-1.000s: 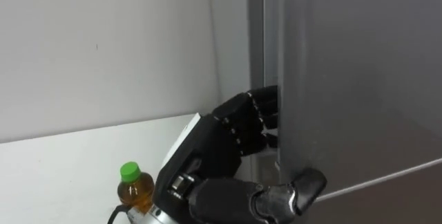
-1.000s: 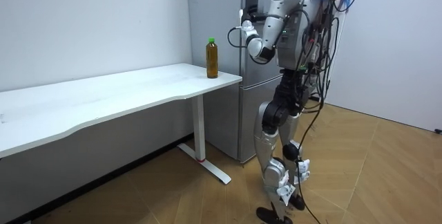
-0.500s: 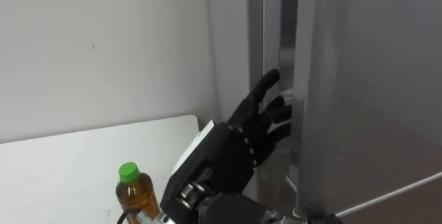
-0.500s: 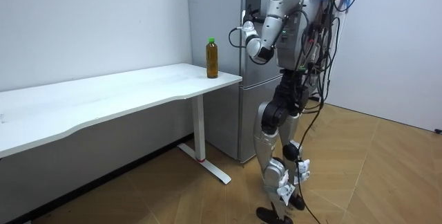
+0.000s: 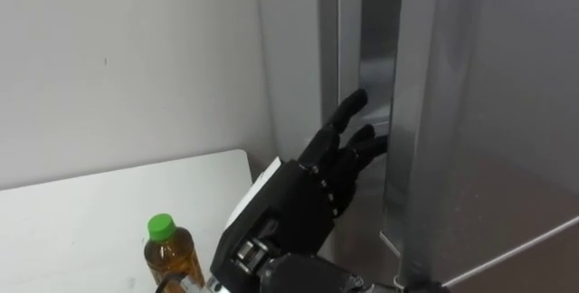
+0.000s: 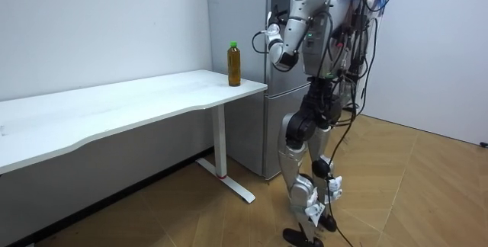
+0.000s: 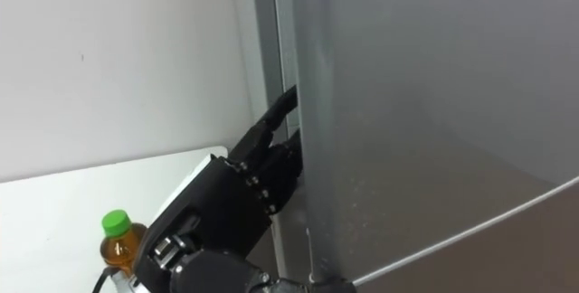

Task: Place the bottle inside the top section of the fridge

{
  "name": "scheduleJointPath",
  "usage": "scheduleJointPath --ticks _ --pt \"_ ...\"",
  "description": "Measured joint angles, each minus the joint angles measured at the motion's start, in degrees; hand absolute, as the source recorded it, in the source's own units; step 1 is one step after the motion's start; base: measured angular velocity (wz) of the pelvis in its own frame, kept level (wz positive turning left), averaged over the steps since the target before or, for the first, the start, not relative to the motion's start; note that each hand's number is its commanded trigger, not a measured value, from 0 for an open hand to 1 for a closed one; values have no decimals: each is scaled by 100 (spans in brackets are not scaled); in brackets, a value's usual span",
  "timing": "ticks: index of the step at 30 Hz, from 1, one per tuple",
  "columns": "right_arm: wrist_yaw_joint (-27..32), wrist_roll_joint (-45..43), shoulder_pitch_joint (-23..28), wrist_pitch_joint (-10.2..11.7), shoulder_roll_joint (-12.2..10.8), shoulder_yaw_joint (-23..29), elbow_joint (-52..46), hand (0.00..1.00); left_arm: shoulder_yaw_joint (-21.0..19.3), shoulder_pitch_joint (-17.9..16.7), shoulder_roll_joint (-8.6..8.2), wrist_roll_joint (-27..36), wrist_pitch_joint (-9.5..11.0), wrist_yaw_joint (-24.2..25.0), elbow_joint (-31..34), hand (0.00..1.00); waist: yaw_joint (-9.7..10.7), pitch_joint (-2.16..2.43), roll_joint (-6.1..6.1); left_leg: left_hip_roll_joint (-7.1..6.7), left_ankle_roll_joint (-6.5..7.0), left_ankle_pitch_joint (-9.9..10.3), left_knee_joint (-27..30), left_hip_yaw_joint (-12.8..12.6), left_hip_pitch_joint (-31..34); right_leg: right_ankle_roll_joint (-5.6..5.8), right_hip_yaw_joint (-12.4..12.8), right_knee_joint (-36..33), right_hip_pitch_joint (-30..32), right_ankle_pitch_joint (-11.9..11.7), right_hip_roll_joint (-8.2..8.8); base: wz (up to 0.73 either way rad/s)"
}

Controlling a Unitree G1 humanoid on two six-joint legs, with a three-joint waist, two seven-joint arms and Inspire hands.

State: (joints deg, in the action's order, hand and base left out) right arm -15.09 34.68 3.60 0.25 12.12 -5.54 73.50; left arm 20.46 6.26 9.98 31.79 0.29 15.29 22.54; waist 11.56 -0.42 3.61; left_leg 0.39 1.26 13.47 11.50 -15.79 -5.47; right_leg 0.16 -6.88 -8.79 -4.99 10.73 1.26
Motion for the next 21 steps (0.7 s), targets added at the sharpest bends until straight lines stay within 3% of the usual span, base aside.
scheduleJointPath --ticks 10,21 --pt "46 83 -21 9 70 2 -25 0 46 5 -123 18 119 -8 -169 0 105 -30 120 43 188 113 -73 -283 2 81 224 -88 131 -103 -41 -10" --pt "185 125 -81 12 82 -46 -20 0 655 85 -128 346 168 42 -172 0 244 -36 108 42 255 153 -137 -637 -22 157 519 -87 251 -203 -49 -13"
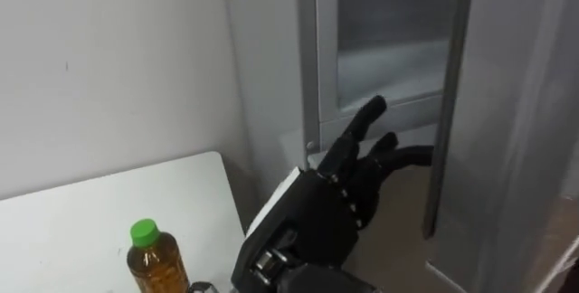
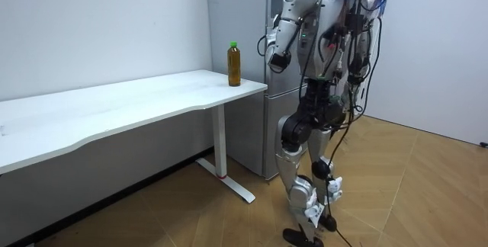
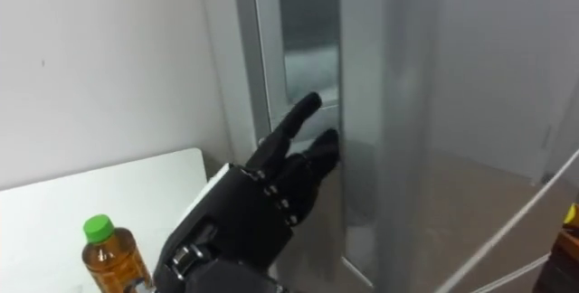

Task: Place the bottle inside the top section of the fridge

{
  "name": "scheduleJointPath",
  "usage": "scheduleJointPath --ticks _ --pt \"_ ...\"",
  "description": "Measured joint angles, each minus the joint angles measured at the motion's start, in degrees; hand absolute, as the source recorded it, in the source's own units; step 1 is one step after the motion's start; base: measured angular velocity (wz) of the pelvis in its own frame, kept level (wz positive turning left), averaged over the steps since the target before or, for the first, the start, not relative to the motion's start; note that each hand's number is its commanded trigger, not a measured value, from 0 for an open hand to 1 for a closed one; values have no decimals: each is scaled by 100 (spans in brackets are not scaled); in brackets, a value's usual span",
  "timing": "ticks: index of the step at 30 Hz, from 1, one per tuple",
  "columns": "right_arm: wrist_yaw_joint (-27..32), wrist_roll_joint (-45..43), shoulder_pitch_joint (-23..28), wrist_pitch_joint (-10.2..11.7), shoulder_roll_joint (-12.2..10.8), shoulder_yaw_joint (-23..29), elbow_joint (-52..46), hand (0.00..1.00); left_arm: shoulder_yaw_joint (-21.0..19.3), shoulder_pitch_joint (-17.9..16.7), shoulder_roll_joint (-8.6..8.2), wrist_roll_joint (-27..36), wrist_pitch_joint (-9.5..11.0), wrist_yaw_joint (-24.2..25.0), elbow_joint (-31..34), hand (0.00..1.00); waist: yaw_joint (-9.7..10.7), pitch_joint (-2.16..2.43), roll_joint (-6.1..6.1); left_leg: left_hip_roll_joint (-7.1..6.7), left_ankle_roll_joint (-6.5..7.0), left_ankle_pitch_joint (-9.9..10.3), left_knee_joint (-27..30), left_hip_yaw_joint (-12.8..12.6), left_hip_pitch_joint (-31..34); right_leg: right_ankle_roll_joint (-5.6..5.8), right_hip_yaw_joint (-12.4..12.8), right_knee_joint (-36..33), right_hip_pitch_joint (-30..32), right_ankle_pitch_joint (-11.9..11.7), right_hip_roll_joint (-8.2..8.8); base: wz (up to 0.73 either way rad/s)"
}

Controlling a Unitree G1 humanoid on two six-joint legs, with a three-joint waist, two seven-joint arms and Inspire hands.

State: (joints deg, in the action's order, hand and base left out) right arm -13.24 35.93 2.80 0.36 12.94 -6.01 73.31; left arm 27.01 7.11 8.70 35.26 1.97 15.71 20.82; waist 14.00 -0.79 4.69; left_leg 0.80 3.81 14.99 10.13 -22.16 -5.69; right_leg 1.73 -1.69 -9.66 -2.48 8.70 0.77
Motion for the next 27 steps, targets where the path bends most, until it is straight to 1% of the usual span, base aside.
scheduleJointPath --ticks 2,5,6,7,8,10,12,14,16,19,25,27 --pt "20 -1 -38 0 -14 -47 -5 0 151 52 -14 8 -11 59 -7 0 5 1 2 0 0 0 -19 -125 3 3 52 1 58 -2 -5 -29" --pt "66 -1 -62 -4 -20 -181 -107 0 408 183 -14 27 -105 135 -59 0 115 3 6 4 -1 0 -27 -224 7 7 134 -11 128 -4 -11 -25" --pt "65 -1 -62 -8 -23 -195 -206 0 516 231 0 23 -206 147 -88 0 157 -3 17 7 -2 1 -33 -268 5 8 168 -8 153 -5 -18 -26" --pt "64 -1 -63 -6 -23 -203 -240 0 584 258 13 16 -259 185 -135 0 179 -3 25 9 -3 1 -34 -270 1 8 168 -10 162 -5 -22 -32" --pt "71 -1 -82 -6 -29 -237 -257 0 721 306 19 18 -399 244 -241 0 222 0 48 16 -5 3 -39 -271 -6 0 172 -23 181 -13 -33 -27" --pt "159 -4 -148 -43 -88 -390 -351 0 810 321 4 0 -617 323 -361 0 290 -9 72 43 -18 10 -57 -267 13 -20 193 -97 283 -30 -76 -31" --pt "165 -3 -163 -51 -113 -460 -428 0 811 363 3 -85 -694 417 -416 0 301 -8 73 63 -23 11 -54 -263 20 -54 188 -119 327 -51 -101 -29" --pt "166 -2 -174 -50 -107 -535 -429 0 816 480 2 -115 -706 514 -454 0 305 -9 75 74 -32 11 -49 -260 16 -69 187 -119 342 -61 -105 -14" --pt "170 -1 -177 -50 -102 -619 -430 0 817 684 -28 -114 -707 622 -507 0 302 -10 74 78 -41 6 -48 -260 13 -75 167 -115 347 -65 -111 0" --pt "163 -5 -187 -50 -107 -633 -446 0 820 810 -60 -114 -707 697 -552 0 316 -10 74 78 -43 5 -48 -260 9 -75 162 -109 345 -65 -121 0" --pt "146 -5 -198 -51 -112 -632 -450 0 837 847 -74 -125 -728 752 -736 0 316 -23 55 72 -43 5 -52 -246 21 -72 158 -90 355 -63 -117 0" --pt "113 -3 -221 -57 -112 -633 -449 0 839 847 -74 -235 -748 753 -743 0 315 -27 48 71 -43 5 -51 -244 25 -72 157 -86 356 -63 -111 0"
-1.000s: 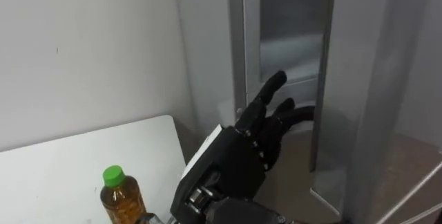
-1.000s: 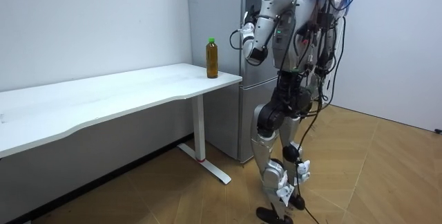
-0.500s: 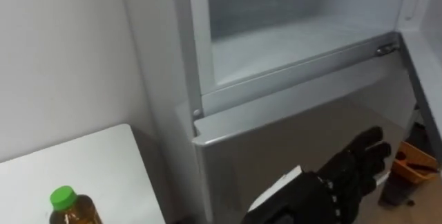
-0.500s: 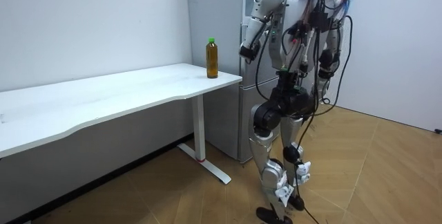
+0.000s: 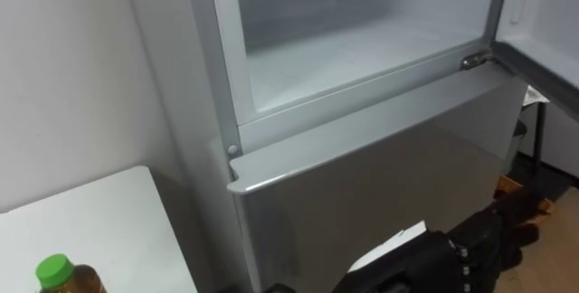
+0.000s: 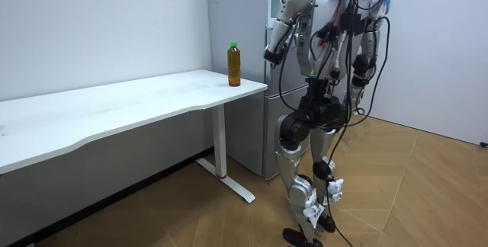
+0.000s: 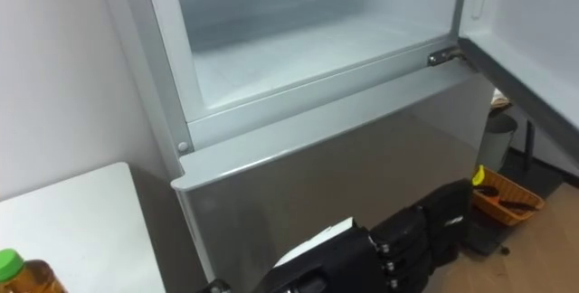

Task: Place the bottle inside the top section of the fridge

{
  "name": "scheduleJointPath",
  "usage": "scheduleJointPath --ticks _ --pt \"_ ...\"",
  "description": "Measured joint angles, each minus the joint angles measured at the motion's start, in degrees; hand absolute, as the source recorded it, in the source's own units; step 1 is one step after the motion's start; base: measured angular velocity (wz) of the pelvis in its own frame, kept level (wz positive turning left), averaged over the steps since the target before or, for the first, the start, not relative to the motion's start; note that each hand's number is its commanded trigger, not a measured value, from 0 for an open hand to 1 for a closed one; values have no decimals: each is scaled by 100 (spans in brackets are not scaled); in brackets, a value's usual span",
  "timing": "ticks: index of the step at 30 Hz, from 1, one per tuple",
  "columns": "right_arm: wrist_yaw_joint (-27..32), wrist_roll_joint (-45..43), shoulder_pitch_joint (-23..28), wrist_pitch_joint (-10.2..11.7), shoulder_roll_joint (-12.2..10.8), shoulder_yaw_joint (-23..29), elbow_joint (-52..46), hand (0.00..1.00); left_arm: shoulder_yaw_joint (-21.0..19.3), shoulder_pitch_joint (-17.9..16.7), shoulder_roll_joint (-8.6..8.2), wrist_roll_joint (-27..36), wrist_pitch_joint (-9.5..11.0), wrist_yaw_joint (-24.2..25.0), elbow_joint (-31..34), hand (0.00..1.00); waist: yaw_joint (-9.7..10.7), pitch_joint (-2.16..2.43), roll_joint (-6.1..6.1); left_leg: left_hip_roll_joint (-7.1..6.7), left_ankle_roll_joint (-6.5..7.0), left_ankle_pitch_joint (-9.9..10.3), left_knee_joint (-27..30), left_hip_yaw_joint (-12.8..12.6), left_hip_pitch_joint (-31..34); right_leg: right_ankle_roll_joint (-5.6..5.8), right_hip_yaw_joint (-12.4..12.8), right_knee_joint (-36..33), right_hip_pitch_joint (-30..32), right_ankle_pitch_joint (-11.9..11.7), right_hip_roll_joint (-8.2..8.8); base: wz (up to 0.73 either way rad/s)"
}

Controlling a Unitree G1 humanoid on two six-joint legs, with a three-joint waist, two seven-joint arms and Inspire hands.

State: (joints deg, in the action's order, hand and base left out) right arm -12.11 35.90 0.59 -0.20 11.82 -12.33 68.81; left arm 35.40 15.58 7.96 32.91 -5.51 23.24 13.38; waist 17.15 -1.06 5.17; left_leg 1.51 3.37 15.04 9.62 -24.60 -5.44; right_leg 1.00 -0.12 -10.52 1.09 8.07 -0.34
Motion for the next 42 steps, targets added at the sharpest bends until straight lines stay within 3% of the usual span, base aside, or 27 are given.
scheduleJointPath --ticks 11,18,23,31,35,39,42 --pt "-59 5 -109 -63 3 -57 4 0 93 0 47 -12 -81 72 -28 0 -33 -24 -40 -2 -1 -1 104 162 113 2 -188 85 -42 3 41 8" --pt "-68 2 -129 -89 -8 -80 142 0 92 0 41 -12 -85 74 -25 0 -25 -19 -54 -24 -1 -5 127 454 123 3 -366 176 -214 10 100 16" --pt "-122 5 -177 -113 -57 -80 287 0 88 -1 49 -14 -85 93 -25 0 -45 -4 -143 -29 -1 -6 192 677 223 -2 -529 182 -224 13 118 20" --pt "-108 -21 -191 -114 -111 -36 375 0 0 -4 53 -259 -85 84 45 0 -241 -2 -182 -55 5 -22 238 929 283 -3 -837 183 -283 15 132 15" --pt "-89 -68 -202 -112 -110 -7 455 0 -279 -31 129 -378 -78 38 398 0 -456 -3 -191 -62 5 -22 319 1005 319 -15 -893 178 -313 43 185 11" --pt "-92 -250 -206 -103 -111 13 425 0 -515 -85 198 -620 -38 -69 562 0 -646 20 -215 -71 5 -41 328 1074 296 -20 -961 163 -361 53 191 9" --pt "-91 -246 -190 -39 -127 3 421 0 -634 -286 230 -920 -33 -252 742 0 -668 45 -250 -93 5 -42 370 1208 265 -15 -1105 177 -472 72 214 19"
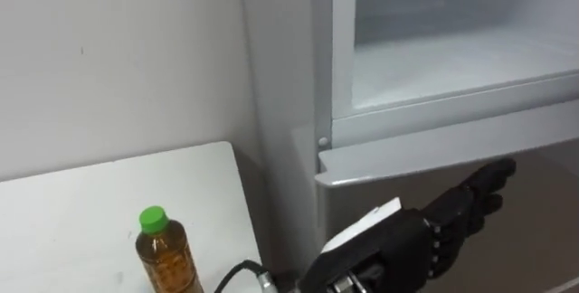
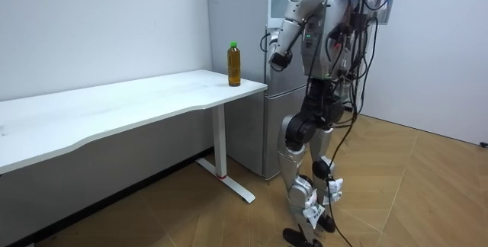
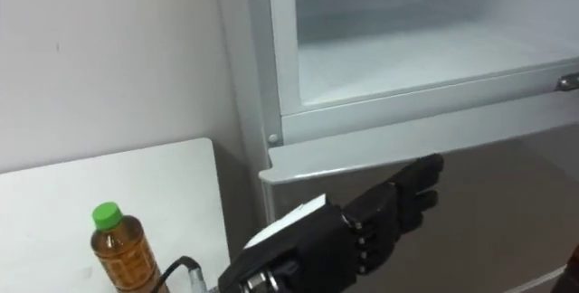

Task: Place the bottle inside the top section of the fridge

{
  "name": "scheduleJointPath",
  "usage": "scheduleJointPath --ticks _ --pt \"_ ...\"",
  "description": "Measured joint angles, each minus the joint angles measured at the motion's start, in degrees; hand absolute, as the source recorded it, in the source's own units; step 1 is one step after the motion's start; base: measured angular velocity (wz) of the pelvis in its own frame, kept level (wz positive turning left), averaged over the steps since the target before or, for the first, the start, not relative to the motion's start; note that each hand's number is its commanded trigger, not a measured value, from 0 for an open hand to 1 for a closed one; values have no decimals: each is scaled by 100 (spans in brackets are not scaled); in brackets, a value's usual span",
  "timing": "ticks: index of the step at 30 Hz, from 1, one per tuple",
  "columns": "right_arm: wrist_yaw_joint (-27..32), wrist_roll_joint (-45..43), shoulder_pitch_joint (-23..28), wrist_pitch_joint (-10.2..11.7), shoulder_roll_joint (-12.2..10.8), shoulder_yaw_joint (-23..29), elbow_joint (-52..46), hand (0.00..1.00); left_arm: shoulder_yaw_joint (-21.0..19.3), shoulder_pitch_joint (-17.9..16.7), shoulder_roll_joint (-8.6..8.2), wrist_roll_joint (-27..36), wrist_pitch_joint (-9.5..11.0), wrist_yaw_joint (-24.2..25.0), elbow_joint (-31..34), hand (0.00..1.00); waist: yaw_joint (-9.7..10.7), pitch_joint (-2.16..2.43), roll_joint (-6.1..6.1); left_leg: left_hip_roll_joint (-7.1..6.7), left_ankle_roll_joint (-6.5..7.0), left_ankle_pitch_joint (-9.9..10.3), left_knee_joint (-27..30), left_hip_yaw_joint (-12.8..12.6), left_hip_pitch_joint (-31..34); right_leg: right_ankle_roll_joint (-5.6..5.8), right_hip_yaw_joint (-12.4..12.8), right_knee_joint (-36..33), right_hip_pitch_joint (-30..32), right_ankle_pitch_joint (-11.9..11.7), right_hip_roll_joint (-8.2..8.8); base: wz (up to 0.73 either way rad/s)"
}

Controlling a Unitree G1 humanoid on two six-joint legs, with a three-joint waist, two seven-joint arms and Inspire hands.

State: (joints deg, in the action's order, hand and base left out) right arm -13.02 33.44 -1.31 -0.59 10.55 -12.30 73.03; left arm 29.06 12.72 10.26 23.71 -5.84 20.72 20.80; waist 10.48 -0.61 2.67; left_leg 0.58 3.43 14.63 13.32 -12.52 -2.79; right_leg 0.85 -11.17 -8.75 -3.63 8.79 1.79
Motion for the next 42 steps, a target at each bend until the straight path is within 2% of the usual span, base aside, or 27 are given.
scheduleJointPath --ticks 4,5,6,9,12,15,17,19,22,25,27,29,31,33,35,36,40,42 --pt "37 -7 38 70 -27 -1 5 0 -224 -162 3 -525 12 -99 352 0 -163 4 -45 -4 0 0 23 63 -10 -2 0 -37 -29 25 6 10" --pt "38 -9 41 77 -28 -1 21 0 -314 -175 -3 -580 76 -166 401 0 -207 4 -48 -4 0 0 24 68 -23 -2 -1 -37 -49 25 5 0" --pt "36 21 63 103 -28 -9 27 0 -450 -178 -22 -592 107 -201 428 0 -308 8 -50 -6 0 0 22 76 -39 -2 -1 -34 -82 25 5 6" --pt "28 10 102 106 -31 19 53 0 -917 -299 -26 -595 245 -468 529 0 -334 10 -72 -22 -1 1 -13 154 -161 3 -48 9 -241 47 -3 7" --pt "-44 -3 200 204 -35 215 53 0 -1395 -522 -5 -646 405 -679 662 0 -500 25 -60 -27 -3 0 -74 183 -292 -1 -17 4 -328 60 -40 -2" --pt "-94 0 309 263 -27 273 47 0 -1824 -762 94 -643 601 -920 873 0 -609 37 -53 -41 -4 1 -61 309 -292 3 -71 2 -374 69 -38 14" --pt "-98 -8 355 263 -29 273 49 0 -2016 -798 140 -649 648 -1028 926 0 -669 44 -40 -44 -4 1 -47 383 -289 3 -120 -5 -401 69 -35 18" --pt "-101 -97 379 265 -40 360 78 0 -2294 -839 148 -723 721 -1233 929 0 -781 39 -31 -47 -6 3 -71 440 -287 3 -222 6 -441 69 -33 14" --pt "-115 -244 485 315 -48 653 76 0 -2674 -1015 145 -704 842 -1511 937 0 -826 50 -6 -54 -6 3 -76 502 -290 3 -300 8 -466 69 -27 13" --pt "-112 -254 590 370 -43 809 87 0 -3424 -1315 145 -687 1029 -2091 1003 0 -972 52 37 -46 -20 -7 -67 507 -294 3 -320 10 -462 70 -34 0" --pt "-99 -252 631 382 -45 828 91 0 -3695 -1442 83 -658 1114 -2368 1004 0 -1062 56 58 -48 -23 -10 -60 509 -321 4 -328 10 -468 70 -31 0" --pt "-94 -289 686 391 -47 909 82 0 -3979 -1515 72 -629 1129 -2551 981 0 -1165 -12 37 -49 -24 -11 -76 517 -372 4 -342 9 -527 70 -30 3" --pt "-86 -469 772 397 -45 976 44 0 -4358 -1578 72 -626 1144 -2748 855 0 -1223 3 56 -70 -24 -10 -106 662 -352 9 -476 1 -553 73 -20 21" --pt "-89 -505 810 365 -46 1107 29 0 -4565 -1642 71 -615 1162 -2914 709 0 -1276 2 31 -89 -22 -17 -115 707 -348 28 -476 -1 -545 85 -2 13" --pt "-77 -495 859 368 -38 1267 -42 0 -4757 -1928 52 -573 1171 -3053 666 0 -1310 18 35 -101 -20 -18 -118 752 -365 29 -477 1 -557 86 -2 0" --pt "-65 -488 946 371 -43 1338 -137 0 -4811 -2067 49 -577 1171 -3157 620 0 -1331 37 43 -116 -18 -17 -110 827 -365 29 -486 2 -567 86 -4 5" --pt "35 -500 1065 372 -45 1406 -190 0 -4932 -2267 32 -563 1170 -3507 387 0 -1371 41 16 -134 -15 -19 -65 935 -345 30 -564 2 -586 87 0 11" --pt "42 -501 1226 374 -51 1653 -201 0 -5091 -2355 0 -503 1172 -3678 169 0 -1389 33 79 -136 -12 -17 -71 967 -385 30 -519 6 -633 87 -5 5"
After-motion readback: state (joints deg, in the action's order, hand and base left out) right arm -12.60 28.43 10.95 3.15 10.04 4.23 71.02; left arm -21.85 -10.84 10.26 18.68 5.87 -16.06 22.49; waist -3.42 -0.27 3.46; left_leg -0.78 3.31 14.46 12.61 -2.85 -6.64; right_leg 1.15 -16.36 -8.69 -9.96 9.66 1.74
